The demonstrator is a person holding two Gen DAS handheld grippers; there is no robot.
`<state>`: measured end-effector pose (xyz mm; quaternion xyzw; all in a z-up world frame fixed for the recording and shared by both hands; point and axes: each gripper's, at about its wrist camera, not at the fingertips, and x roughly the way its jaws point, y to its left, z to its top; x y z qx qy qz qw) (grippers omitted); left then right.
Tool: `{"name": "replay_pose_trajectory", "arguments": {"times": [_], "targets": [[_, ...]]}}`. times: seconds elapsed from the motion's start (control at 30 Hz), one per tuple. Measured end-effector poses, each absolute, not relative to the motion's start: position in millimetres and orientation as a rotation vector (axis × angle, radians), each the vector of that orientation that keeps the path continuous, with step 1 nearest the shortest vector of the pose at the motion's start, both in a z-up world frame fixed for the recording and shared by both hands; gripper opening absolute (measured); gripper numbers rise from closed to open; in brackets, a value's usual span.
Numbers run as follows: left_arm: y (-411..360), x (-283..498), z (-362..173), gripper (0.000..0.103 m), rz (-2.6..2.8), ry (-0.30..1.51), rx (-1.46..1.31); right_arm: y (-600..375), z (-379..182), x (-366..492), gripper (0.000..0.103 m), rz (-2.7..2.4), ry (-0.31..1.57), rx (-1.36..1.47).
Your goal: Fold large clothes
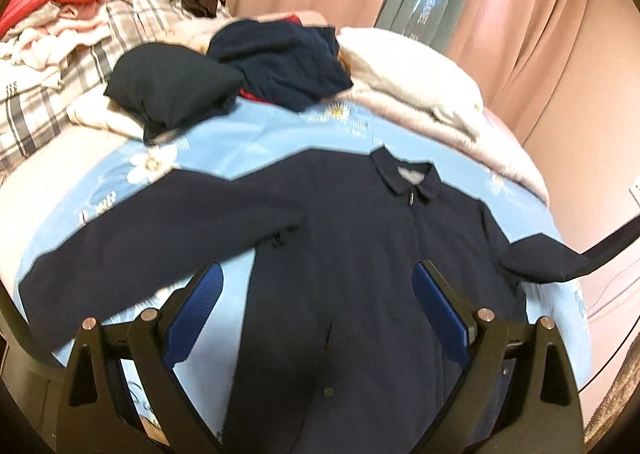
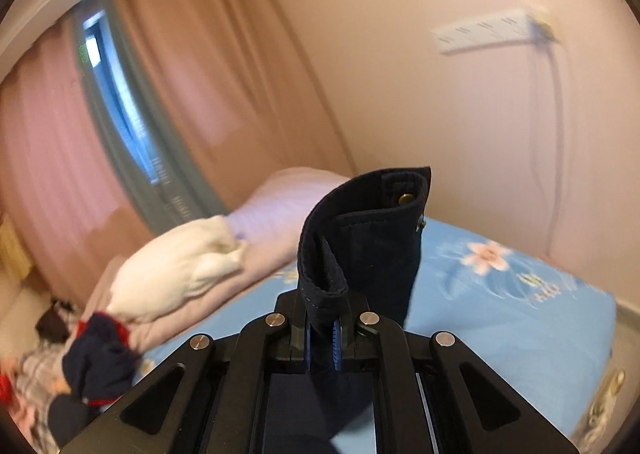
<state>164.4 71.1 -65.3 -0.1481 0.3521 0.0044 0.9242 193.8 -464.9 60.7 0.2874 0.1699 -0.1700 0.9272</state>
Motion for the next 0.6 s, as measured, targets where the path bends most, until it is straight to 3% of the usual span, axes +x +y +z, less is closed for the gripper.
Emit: {"name": "replay_pose_trajectory", "arguments": {"times": [0.27, 0.6], "targets": [[93, 158, -41, 0.096, 0.021, 0.642, -0.328, -385, 99, 228, 0.009, -0.168, 0.334, 0.453], [117, 151, -37, 0.096, 0.036, 0.615, -0.356, -286, 85, 263, 0.009, 0.063, 0.402, 0.349]]}}
